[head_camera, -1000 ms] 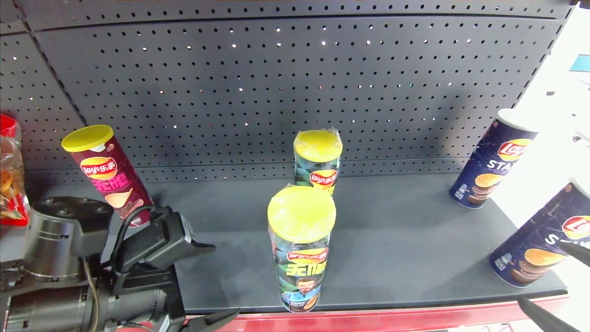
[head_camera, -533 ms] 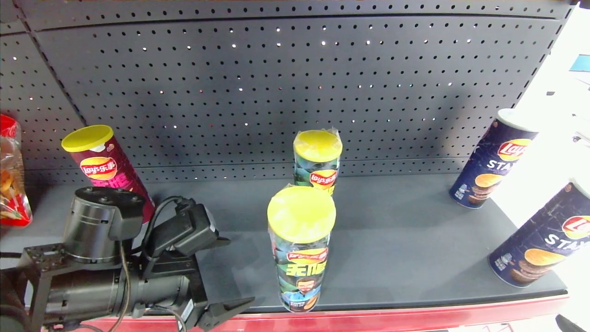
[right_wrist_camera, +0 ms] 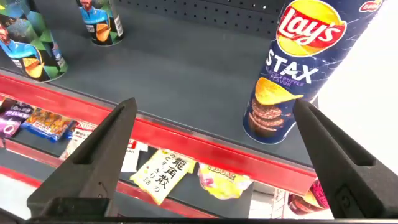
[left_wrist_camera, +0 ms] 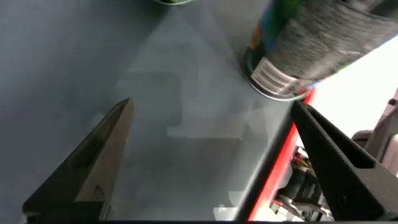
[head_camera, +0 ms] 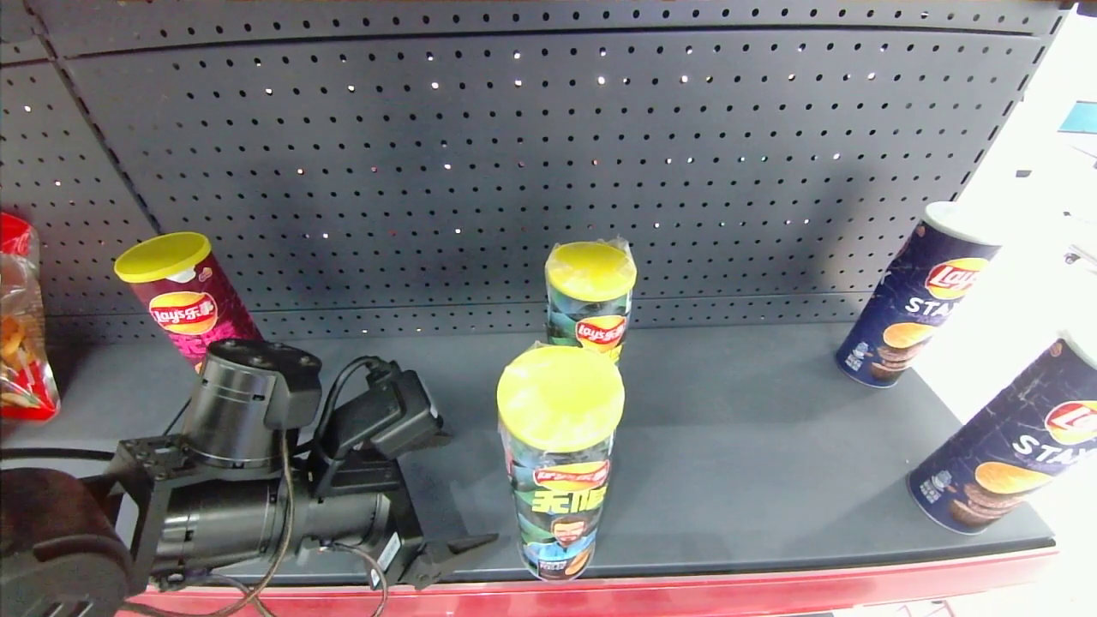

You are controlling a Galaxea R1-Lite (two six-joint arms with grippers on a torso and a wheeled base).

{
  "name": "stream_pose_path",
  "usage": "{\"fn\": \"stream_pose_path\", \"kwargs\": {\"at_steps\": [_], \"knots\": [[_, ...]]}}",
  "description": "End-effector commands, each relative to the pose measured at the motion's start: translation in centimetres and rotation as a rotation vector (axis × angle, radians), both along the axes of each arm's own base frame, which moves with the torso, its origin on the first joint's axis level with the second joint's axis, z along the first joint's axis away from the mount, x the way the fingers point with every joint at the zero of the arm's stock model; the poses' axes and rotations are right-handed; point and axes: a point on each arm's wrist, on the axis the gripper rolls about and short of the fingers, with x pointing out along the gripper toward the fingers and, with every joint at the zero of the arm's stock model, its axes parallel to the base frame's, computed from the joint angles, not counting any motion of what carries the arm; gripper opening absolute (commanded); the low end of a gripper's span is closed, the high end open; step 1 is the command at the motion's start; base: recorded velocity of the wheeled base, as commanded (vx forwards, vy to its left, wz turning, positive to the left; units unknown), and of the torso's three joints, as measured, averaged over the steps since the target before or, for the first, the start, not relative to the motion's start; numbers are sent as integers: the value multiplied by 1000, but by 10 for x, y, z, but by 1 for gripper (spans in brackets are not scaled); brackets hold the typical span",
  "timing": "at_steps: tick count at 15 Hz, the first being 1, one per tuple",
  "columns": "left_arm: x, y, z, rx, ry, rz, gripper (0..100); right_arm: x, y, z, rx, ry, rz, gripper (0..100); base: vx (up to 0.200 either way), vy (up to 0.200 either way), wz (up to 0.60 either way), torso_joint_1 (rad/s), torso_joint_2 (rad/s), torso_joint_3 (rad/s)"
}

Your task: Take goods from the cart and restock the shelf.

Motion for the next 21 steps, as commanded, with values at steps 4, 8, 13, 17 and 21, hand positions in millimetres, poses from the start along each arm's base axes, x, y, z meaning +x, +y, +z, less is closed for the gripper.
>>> {"fn": "stream_pose_path", "kwargs": {"at_steps": [4, 8, 13, 17, 21], "knots": [[9, -5, -1, 3, 1, 2, 100, -1, 0, -1, 0, -3, -2, 100, 0, 0, 0, 0, 0, 0], [13, -8, 1, -1, -8, 4, 100, -1, -1, -2, 1, -4, -4, 100, 0, 0, 0, 0, 0, 0], [20, -12, -1, -3, -28, 14, 100, -1, 0, -2, 1, -4, -21, 100, 0, 0, 0, 0, 0, 0], [14, -12, -8, 11, -10, 2, 100, -1, 0, -1, 2, -7, -21, 100, 0, 0, 0, 0, 0, 0], [10, -10, -10, 14, -3, 0, 100, -1, 0, -1, 2, -7, -21, 100, 0, 0, 0, 0, 0, 0]]}}
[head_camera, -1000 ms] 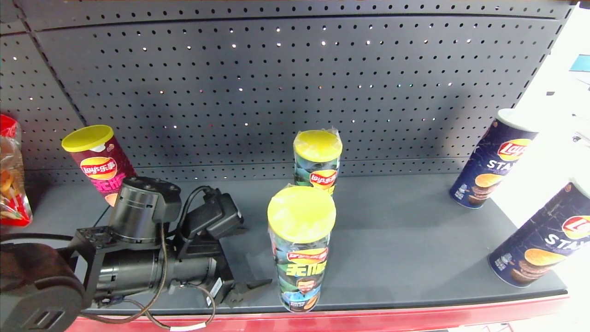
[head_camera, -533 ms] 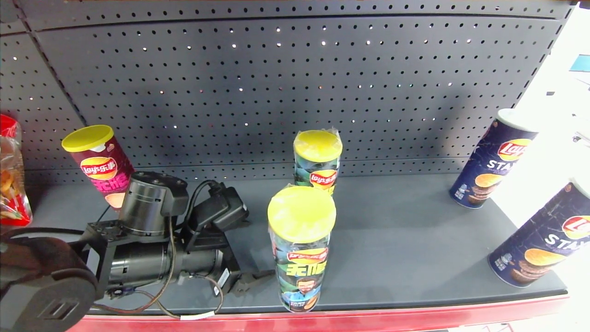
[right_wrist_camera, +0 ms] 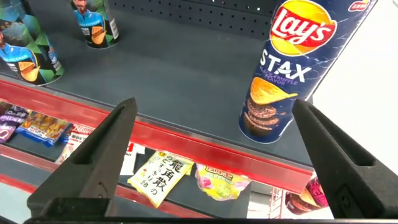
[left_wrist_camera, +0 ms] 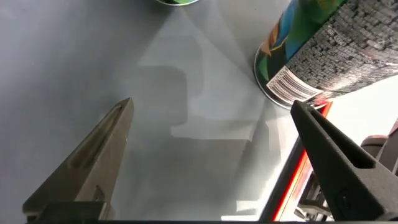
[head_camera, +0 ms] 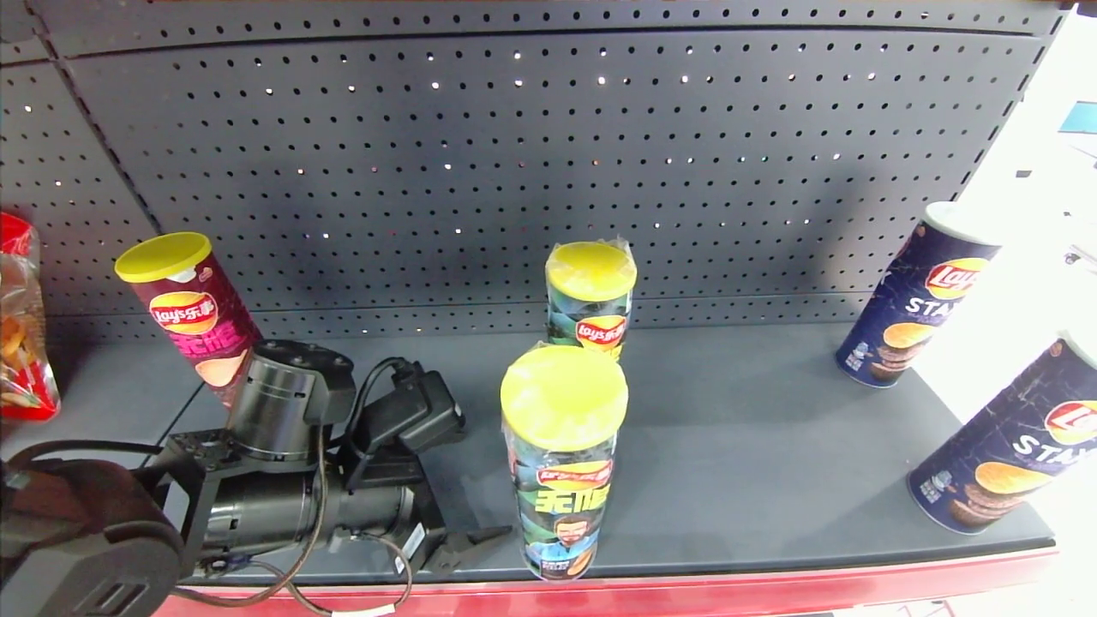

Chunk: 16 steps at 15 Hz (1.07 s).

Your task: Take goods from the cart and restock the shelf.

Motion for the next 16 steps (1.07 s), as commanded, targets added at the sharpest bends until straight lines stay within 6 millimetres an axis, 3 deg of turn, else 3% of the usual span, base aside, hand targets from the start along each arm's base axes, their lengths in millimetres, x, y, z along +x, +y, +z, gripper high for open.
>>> {"fn": "stream_pose_path", "kwargs": {"at_steps": [1, 12, 14, 16], "knots": [[-1, 1, 1, -3, -4, -1, 100, 0, 0, 0, -1, 3, 0, 100, 0, 0, 0, 0, 0, 0], [-4, -3, 0, 4, -5, -17, 100, 0, 0, 1, 0, 0, 0, 100, 0, 0, 0, 0, 0, 0], [-9, 5, 5, 2, -21, 10, 100, -1, 0, 0, 1, -4, 0, 100, 0, 0, 0, 0, 0, 0], [-27, 25, 13, -14, -50, 62, 100, -1, -1, -3, -5, 10, -4, 100, 0, 0, 0, 0, 0, 0]]}}
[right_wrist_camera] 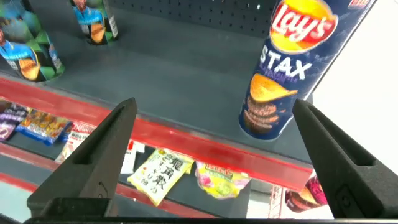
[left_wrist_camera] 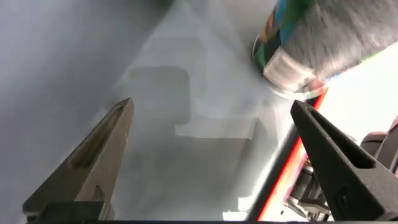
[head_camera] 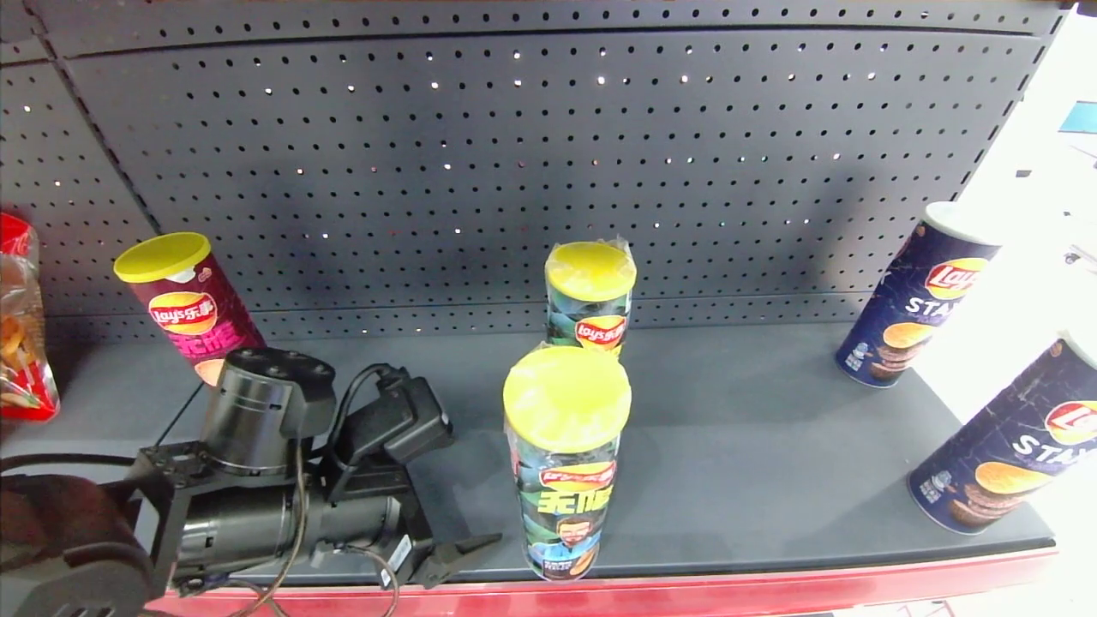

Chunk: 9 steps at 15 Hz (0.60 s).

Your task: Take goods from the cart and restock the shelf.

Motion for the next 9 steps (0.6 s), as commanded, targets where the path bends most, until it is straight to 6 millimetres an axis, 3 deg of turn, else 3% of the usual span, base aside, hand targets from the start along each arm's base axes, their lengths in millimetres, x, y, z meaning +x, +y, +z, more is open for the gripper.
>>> {"fn": "stream_pose_path", "kwargs": {"at_steps": [1, 2, 3, 4, 5, 7, 9], "knots": [[-22, 24, 14, -28, -51, 65, 100, 0, 0, -1, 0, 0, -4, 100, 0, 0, 0, 0, 0, 0], [-43, 38, 26, -62, -101, 141, 100, 0, -1, -1, -6, 1, -65, 100, 0, 0, 0, 0, 0, 0], [-43, 38, 26, -62, -101, 141, 100, 0, -1, -1, -6, 1, -65, 100, 0, 0, 0, 0, 0, 0], [-72, 64, 47, -74, -220, 416, 100, 1, -3, -1, -49, 7, -275, 100, 0, 0, 0, 0, 0, 0], [-87, 80, 55, -43, -288, 574, 100, 3, -3, -1, -55, 18, -279, 100, 0, 0, 0, 0, 0, 0], [-120, 99, 58, -11, -297, 656, 100, 3, -2, -6, -59, 31, -271, 100, 0, 0, 0, 0, 0, 0], [-168, 124, 54, -46, -351, 701, 100, 0, -3, -6, -49, 5, -251, 100, 0, 0, 0, 0, 0, 0]]}}
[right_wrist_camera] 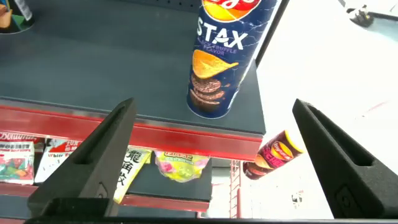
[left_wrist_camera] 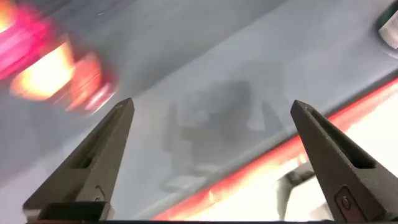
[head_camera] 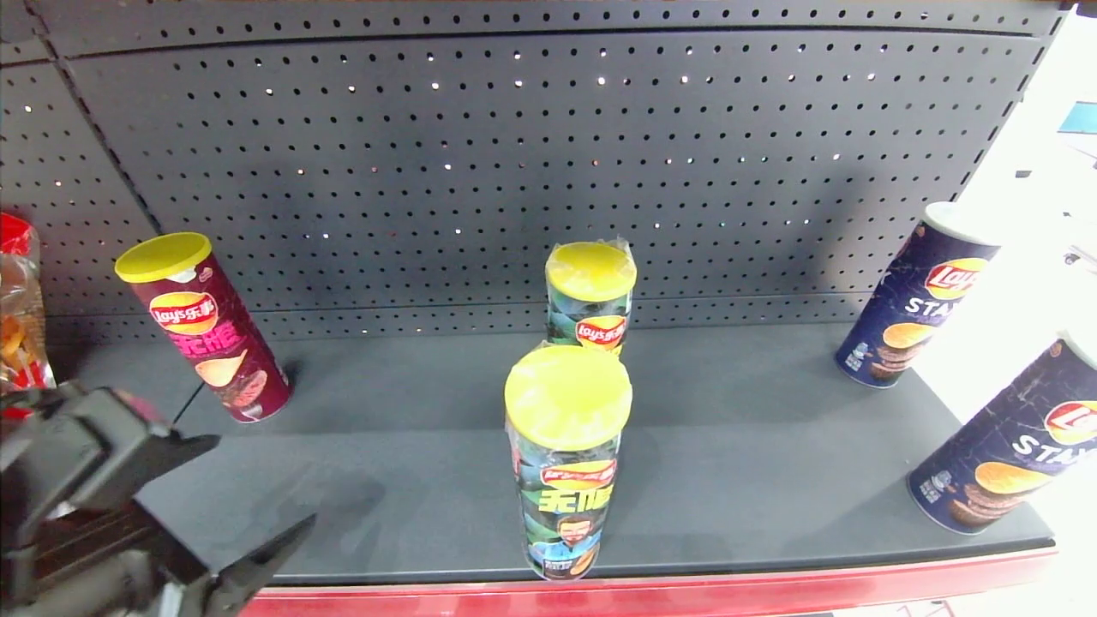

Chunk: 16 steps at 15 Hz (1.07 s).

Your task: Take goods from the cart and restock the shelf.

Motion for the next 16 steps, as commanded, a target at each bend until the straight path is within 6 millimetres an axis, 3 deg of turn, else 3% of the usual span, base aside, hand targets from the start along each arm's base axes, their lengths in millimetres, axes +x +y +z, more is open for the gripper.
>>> {"fn": "stream_pose_path", "kwargs": {"at_steps": [1, 3, 10, 16], "knots": [[-84, 49, 3, -43, -197, 230, 100, -2, -1, 4, 7, -18, -5, 100, 0, 0, 0, 0, 0, 0], [-104, 58, -2, -64, -254, 274, 100, -3, -1, 3, 1, -1, -10, 100, 0, 0, 0, 0, 0, 0], [-115, 63, -2, 16, -338, 255, 100, -3, -3, 2, -15, 9, -93, 100, 0, 0, 0, 0, 0, 0], [-118, 64, -5, 10, -349, 257, 100, -7, -4, 0, -28, 25, -91, 100, -200, 0, 0, 2, 3, 2]]}}
